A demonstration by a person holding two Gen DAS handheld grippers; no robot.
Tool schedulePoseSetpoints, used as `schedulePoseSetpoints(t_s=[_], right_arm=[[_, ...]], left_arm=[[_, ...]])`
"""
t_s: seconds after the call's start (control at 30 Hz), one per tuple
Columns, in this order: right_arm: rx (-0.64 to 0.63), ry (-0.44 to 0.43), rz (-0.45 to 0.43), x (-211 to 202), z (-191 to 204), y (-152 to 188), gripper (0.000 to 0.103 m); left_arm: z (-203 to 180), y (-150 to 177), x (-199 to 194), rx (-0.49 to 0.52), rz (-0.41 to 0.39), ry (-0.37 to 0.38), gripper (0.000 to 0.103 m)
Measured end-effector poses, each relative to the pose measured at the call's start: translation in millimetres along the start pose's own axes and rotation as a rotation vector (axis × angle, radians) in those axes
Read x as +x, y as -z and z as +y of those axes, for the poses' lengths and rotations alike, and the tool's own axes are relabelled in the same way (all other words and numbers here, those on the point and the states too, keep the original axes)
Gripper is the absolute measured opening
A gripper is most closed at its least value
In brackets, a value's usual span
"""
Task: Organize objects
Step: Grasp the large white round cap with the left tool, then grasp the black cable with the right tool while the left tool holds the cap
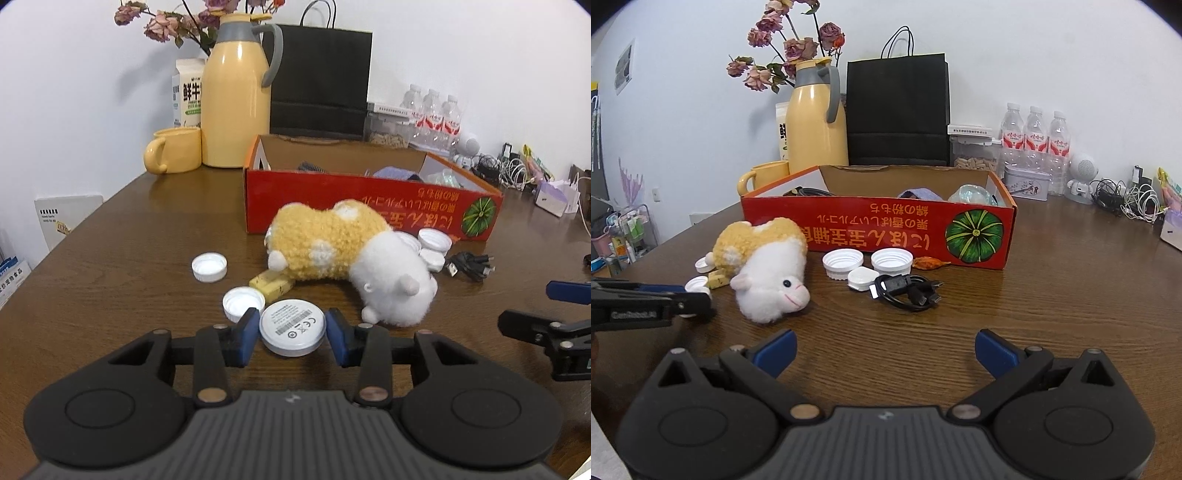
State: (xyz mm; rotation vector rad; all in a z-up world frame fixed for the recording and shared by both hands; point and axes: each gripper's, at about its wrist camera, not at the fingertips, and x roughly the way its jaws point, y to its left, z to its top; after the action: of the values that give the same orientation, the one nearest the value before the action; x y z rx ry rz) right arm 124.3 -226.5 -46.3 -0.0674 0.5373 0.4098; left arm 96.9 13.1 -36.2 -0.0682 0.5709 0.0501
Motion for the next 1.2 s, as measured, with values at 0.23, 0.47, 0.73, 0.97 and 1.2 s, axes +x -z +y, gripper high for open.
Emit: schedulePoseSetpoints(t_s=[0.23, 0.47, 0.73, 0.97, 1.2], right_arm=[[-0.002, 0.017, -0.003, 6, -4, -4, 0.103], [-0.006, 0.026, -0.006, 9, -6, -7, 0.103], [-0.032, 0.034, 0.013, 19, -9, -12, 0.103], [-0.093, 0.028, 0.071, 48, -15, -32, 0.103], [-0.062, 0.004, 0.124, 81, -23, -45, 0.086]], left_arm=[[1, -1, 1, -0.002, -0.004, 0.006, 0.04], [1, 0, 1, -0.004, -0.005, 0.004, 0.04], [1, -1, -1, -0.002, -0.008, 0.004, 0.04], [3, -3, -2, -0.005, -0.01, 0.001, 0.04], [3, -4, -5, -0.003, -0.014, 0.005, 0.04]])
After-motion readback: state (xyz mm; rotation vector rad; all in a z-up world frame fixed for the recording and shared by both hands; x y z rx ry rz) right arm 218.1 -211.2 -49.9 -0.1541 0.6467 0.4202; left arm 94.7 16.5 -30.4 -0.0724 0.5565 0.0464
